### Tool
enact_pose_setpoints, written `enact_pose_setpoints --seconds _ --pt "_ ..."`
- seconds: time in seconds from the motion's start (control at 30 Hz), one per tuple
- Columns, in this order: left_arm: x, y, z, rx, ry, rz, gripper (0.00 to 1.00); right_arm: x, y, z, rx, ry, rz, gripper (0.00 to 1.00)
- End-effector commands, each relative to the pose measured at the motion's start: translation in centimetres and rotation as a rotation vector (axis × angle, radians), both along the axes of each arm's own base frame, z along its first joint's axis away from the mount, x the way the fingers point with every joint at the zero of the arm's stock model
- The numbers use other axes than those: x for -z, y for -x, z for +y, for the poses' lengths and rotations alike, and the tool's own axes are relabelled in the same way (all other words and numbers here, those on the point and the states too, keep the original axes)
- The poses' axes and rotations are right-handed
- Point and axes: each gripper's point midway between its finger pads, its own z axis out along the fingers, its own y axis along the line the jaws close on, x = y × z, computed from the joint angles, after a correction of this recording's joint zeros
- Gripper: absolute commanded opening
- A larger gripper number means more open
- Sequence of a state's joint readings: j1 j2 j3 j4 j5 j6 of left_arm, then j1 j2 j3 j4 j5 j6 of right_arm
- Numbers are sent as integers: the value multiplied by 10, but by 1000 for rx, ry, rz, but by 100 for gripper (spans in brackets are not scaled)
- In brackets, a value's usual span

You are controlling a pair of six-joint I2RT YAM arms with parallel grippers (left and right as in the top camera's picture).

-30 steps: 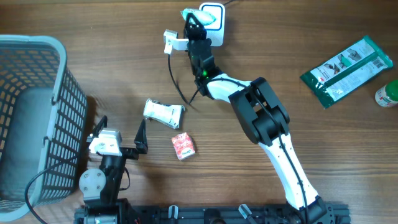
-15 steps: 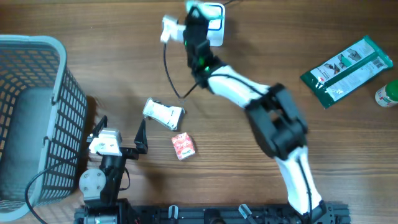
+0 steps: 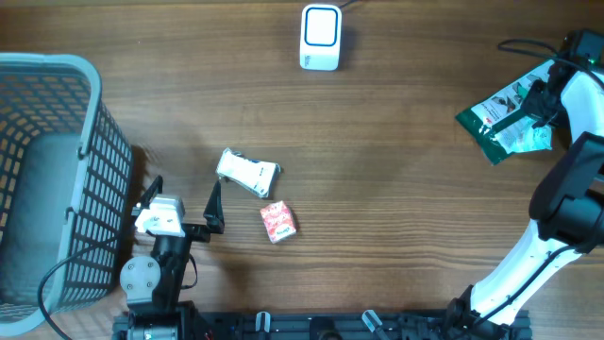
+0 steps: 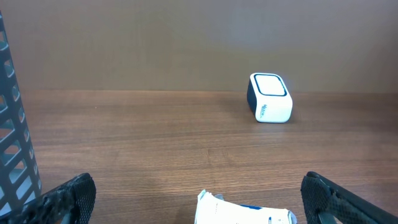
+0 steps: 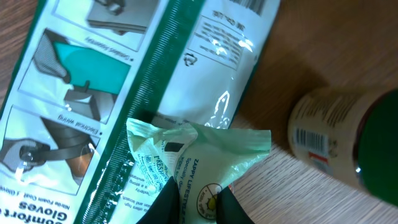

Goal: Scan the item barcode
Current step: 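Carry the wipes packet right and drop it by the glove pack, then reach the right gripper to the red-white packet and grasp it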

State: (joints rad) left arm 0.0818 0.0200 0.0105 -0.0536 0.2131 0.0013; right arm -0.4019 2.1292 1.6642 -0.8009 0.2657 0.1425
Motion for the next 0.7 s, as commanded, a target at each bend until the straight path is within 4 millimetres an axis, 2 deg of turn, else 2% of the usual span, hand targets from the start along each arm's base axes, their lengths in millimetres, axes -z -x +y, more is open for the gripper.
enact_pose_setpoints --seconds 0.0,0.03,0.07,0.13,0.17,0.23,0.27,0.3,0.33,0.37,0.43,0.47,0.5,0.53,0.57,0.63,0.67 --pt "2 0 2 -10 10 3 100 -2 0 2 85 -43 -41 71" --pt "2 0 2 -10 10 3 100 -4 0 2 85 -44 -42 100" --pt "2 0 2 -10 10 3 100 -14 -3 7 86 -65 -65 100" --pt "2 0 2 -10 10 3 100 -60 -17 31 79 -177 -177 100" --pt "2 0 2 -10 10 3 100 -85 -24 56 50 -283 -238 100" --pt "2 0 2 -10 10 3 100 -133 -28 133 -93 -566 -335 100" --pt "2 0 2 -10 10 3 100 -146 -23 170 -161 -663 -330 100" --pt "2 0 2 -10 10 3 100 -148 -15 208 -222 -724 -281 100" --pt "2 0 2 -10 10 3 100 -143 -2 249 -308 -751 -191 100" --pt "2 0 2 -10 10 3 100 -136 6 275 -369 -757 -135 100" --pt "2 0 2 -10 10 3 100 -105 40 350 -541 -736 33 100" --pt "2 0 2 -10 10 3 100 -93 57 376 -571 -746 99 100" --pt "2 0 2 -10 10 3 100 -82 74 397 -571 -754 159 98" --pt "2 0 2 -10 10 3 100 -71 93 417 -567 -765 220 91" --pt "2 0 2 -10 10 3 100 -61 116 439 -567 -786 285 88" --pt "2 0 2 -10 10 3 100 -40 150 480 -686 -826 338 93" --pt "2 0 2 -10 10 3 100 -28 159 495 -752 -822 329 92"
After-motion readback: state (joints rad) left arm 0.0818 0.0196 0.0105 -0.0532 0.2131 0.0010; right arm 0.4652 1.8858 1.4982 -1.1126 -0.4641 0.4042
